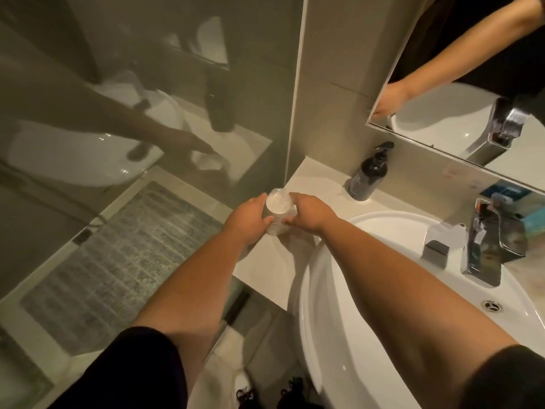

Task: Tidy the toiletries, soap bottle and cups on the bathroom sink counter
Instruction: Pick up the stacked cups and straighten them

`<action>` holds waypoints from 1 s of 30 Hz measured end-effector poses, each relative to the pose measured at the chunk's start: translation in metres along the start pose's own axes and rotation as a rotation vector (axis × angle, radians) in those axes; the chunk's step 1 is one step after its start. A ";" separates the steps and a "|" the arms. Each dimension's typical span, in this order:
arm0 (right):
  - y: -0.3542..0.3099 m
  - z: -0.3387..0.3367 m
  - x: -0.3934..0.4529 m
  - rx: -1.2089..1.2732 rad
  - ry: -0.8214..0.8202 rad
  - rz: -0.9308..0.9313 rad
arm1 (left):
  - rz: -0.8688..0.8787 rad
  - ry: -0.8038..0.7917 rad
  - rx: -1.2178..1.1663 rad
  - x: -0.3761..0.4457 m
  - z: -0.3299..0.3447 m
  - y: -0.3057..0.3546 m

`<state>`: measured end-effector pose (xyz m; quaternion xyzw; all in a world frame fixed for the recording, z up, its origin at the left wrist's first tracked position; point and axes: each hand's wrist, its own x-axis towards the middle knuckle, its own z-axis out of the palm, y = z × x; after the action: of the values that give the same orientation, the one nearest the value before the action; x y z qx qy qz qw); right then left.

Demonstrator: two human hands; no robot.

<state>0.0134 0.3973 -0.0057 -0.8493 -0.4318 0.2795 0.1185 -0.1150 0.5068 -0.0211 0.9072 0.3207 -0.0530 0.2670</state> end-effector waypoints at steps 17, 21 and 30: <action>-0.010 -0.003 -0.010 0.147 0.073 0.002 | 0.047 0.080 -0.206 -0.014 -0.006 0.004; -0.028 -0.029 -0.037 0.152 0.138 -0.035 | 0.080 0.117 -0.206 -0.034 -0.035 0.019; -0.054 -0.054 -0.135 0.152 0.293 0.023 | 0.257 0.136 -0.189 -0.093 -0.063 0.055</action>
<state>-0.0550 0.3240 0.1122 -0.8745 -0.3776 0.1861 0.2410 -0.1597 0.4520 0.0821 0.9131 0.2229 0.0733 0.3335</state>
